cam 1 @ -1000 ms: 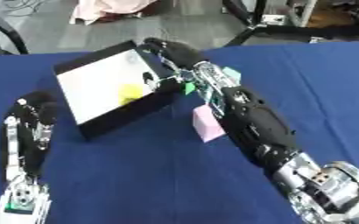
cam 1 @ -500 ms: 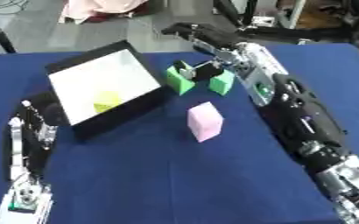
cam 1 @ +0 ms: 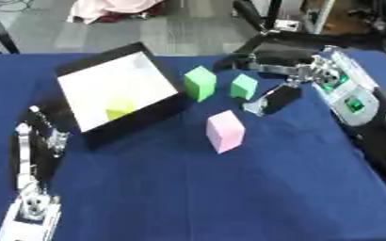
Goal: Pick up objects on the table and place them in the box.
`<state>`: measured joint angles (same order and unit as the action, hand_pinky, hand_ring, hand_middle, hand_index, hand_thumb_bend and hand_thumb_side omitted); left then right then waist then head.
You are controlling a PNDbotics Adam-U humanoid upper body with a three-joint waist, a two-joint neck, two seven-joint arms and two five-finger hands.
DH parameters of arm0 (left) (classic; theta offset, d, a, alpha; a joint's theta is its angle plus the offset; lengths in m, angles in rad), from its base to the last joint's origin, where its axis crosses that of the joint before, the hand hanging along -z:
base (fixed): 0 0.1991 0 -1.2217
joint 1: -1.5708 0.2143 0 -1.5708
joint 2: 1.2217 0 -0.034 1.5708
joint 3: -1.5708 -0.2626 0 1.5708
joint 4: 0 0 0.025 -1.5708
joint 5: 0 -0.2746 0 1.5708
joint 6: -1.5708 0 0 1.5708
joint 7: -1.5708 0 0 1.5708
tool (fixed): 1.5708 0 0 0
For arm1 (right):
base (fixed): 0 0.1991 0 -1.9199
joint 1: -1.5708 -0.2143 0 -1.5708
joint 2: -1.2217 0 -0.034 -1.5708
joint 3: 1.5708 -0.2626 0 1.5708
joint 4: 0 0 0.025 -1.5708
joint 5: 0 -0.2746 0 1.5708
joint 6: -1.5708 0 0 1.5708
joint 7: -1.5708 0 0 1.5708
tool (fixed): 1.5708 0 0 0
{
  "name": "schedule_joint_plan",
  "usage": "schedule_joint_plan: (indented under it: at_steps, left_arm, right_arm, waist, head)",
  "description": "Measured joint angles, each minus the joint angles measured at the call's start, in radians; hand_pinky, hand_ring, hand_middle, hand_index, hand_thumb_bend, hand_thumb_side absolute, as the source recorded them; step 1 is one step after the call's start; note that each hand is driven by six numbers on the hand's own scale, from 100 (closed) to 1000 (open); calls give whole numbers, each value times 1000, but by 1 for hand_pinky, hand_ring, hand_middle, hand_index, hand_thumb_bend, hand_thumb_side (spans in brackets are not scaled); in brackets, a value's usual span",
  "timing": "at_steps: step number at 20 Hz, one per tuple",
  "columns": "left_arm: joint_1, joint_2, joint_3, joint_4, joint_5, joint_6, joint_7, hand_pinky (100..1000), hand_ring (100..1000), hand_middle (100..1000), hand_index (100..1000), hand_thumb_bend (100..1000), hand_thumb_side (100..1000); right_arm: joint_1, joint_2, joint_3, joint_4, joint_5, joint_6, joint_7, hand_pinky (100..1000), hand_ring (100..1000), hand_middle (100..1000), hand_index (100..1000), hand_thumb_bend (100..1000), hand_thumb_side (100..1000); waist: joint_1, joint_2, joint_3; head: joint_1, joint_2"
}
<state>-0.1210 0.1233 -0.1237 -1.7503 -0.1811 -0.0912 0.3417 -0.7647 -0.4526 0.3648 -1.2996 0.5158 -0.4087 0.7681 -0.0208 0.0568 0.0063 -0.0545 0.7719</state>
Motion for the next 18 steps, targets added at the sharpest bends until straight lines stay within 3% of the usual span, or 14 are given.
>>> schedule_joint_plan:
  at_steps: [12, 15, 18]
  left_arm:
    - [0, 0, 0, 0, 0, -1, -2, 756, 701, 602, 690, 830, 771]
    - [-1, 0, 0, 0, 0, -1, -2, 756, 702, 602, 690, 831, 771]
    - [-1, 0, 0, 0, 0, -1, -2, 756, 702, 602, 690, 830, 771]
  right_arm:
    - [-19, 78, 9, 212, 243, -52, -48, 962, 984, 965, 1000, 100, 862]
    - [-18, 85, 12, 236, 270, -66, -63, 962, 982, 956, 998, 100, 849]
    - [-17, 91, 15, 249, 287, -76, -73, 959, 974, 928, 986, 100, 779]
  waist:
    - [0, 0, 7]
    - [0, 0, 7]
    - [0, 0, 7]
  head:
    - [-2, 0]
    - [-2, 0]
    - [-2, 0]
